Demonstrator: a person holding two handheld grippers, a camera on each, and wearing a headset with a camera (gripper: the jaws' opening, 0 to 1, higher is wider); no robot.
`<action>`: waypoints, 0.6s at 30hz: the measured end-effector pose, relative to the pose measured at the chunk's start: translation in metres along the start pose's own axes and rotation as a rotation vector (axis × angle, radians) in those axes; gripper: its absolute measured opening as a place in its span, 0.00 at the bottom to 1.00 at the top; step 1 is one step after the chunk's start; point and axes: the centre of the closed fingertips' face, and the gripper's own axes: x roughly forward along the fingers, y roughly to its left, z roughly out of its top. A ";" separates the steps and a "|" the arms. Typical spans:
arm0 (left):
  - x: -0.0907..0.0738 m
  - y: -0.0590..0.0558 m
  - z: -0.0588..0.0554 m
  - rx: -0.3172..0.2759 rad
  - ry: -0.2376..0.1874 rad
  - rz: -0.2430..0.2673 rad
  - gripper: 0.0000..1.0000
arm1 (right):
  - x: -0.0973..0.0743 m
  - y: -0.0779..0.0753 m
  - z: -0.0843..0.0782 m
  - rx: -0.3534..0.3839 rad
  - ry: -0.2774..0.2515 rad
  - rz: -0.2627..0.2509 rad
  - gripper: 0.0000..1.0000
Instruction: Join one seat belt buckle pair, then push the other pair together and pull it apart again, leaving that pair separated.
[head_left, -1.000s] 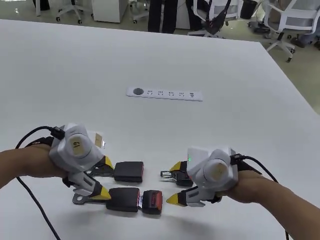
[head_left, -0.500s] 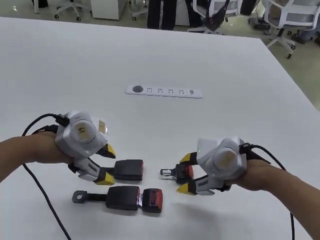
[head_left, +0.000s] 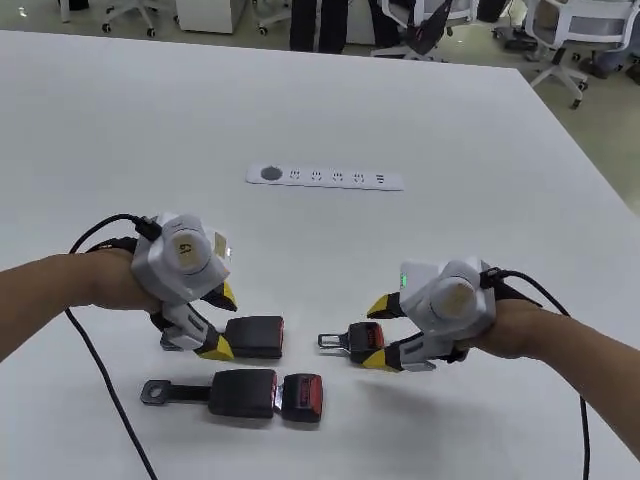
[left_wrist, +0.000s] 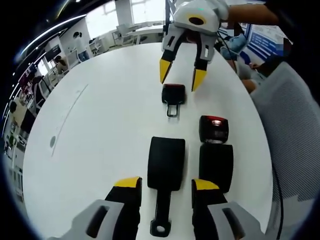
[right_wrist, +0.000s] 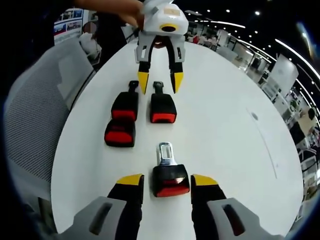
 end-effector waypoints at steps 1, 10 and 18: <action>0.001 0.000 0.000 0.001 0.001 -0.003 0.41 | 0.002 -0.003 -0.003 0.004 0.005 0.004 0.34; 0.011 0.001 -0.003 0.020 0.038 -0.030 0.38 | 0.011 -0.004 -0.011 0.024 0.041 0.032 0.32; 0.015 0.000 -0.002 0.050 0.059 -0.052 0.33 | 0.018 -0.004 -0.018 0.029 0.064 0.049 0.31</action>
